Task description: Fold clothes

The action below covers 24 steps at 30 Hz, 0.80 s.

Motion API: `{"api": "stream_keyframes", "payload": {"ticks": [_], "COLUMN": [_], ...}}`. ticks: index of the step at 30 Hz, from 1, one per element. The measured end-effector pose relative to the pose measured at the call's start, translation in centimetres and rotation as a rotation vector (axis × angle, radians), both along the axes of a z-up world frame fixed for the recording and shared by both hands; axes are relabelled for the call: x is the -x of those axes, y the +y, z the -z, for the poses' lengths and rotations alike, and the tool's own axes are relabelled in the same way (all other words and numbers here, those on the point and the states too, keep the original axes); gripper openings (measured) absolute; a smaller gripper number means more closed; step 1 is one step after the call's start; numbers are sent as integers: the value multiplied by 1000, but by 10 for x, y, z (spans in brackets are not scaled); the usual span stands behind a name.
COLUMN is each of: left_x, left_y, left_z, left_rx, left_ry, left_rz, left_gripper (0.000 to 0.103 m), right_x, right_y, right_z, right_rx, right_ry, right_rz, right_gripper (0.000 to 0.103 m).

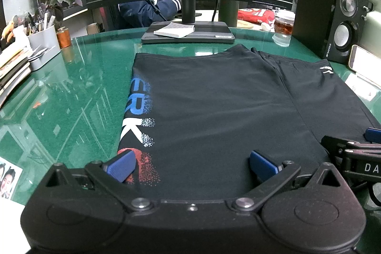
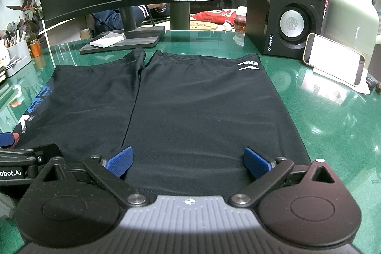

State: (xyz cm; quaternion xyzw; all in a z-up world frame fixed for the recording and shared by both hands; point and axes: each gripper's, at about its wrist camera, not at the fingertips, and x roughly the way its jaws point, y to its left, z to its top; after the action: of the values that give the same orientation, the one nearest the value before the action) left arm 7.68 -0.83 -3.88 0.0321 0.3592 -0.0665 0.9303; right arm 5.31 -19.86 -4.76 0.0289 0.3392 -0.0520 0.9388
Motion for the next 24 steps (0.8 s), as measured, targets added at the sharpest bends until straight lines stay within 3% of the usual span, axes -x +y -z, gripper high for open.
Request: {"api": "stream_keyframes", "payload": {"ticks": [24], "left_x": [1], "left_y": [0], "left_z": [1], "left_rx": [0], "left_ry": [-4], "left_rz": [1], "left_gripper": [103], "right_x": [0], "right_y": [-1], "right_z": [0], "right_rx": [-9], "right_ry": [1], "right_rz": [-1], "right_gripper": [103]}}
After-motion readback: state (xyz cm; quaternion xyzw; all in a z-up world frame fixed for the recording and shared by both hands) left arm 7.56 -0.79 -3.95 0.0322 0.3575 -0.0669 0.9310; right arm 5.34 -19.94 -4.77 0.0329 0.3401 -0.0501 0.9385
